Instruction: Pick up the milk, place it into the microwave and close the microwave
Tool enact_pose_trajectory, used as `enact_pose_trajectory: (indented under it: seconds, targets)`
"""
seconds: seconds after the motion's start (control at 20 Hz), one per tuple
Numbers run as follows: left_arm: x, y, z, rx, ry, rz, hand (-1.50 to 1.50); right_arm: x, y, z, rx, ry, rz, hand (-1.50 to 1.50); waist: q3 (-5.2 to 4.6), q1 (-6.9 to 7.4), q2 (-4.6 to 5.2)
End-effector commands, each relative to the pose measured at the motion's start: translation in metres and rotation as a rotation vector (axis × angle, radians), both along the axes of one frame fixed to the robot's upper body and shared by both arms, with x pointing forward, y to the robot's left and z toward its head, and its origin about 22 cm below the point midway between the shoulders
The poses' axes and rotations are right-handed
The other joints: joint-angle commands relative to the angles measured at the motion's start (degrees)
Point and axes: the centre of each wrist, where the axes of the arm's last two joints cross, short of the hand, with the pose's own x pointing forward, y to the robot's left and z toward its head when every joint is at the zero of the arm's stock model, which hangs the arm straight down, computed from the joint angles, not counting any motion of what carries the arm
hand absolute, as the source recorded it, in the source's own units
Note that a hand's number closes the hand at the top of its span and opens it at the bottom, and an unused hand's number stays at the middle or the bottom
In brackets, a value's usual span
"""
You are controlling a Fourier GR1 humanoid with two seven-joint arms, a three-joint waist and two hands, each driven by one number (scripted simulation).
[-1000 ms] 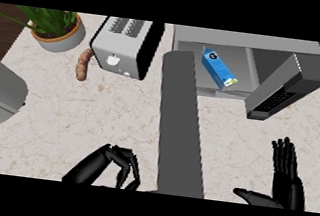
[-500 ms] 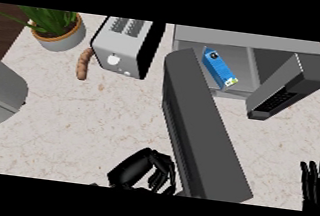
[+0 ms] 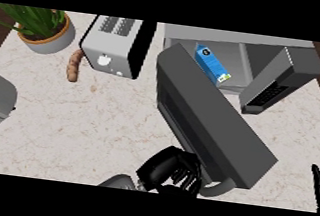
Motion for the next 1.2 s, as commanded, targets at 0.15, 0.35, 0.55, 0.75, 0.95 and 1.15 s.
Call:
enact_pose_trajectory:
  seconds: [0.15,0.35,0.55,0.75,0.95,1.15]
  targets:
    - [0.022,-0.025,0.026,-0.003,-0.017,0.047,1.50,0.007,0.006,0.028,-0.029,-0.027,0.076,-1.50,-0.15,-3.63,0.69]
    - [0.034,-0.025,0.031,-0.018,-0.033,0.141,1.50,0.010,0.004,0.037,-0.040,-0.052,0.135,-1.50,-0.21,-6.33,1.26]
    - [0.043,-0.029,0.059,-0.255,-0.090,0.228,-1.50,0.014,-0.001,0.047,-0.039,-0.091,0.131,-1.50,-0.52,-7.97,1.81]
    - [0.055,-0.030,0.065,-0.281,-0.131,0.270,-1.50,0.018,-0.002,0.053,-0.026,-0.104,0.155,-1.50,-0.32,-9.80,2.42]
    - [0.064,-0.032,0.070,-0.302,-0.149,0.294,-1.50,0.024,-0.002,0.061,-0.005,-0.132,0.168,-1.50,-0.30,-11.42,2.97]
    - [0.077,-0.034,0.081,-0.321,-0.165,0.325,-1.50,0.028,-0.004,0.071,-0.020,-0.149,0.202,-1.50,-0.23,-13.04,3.14]
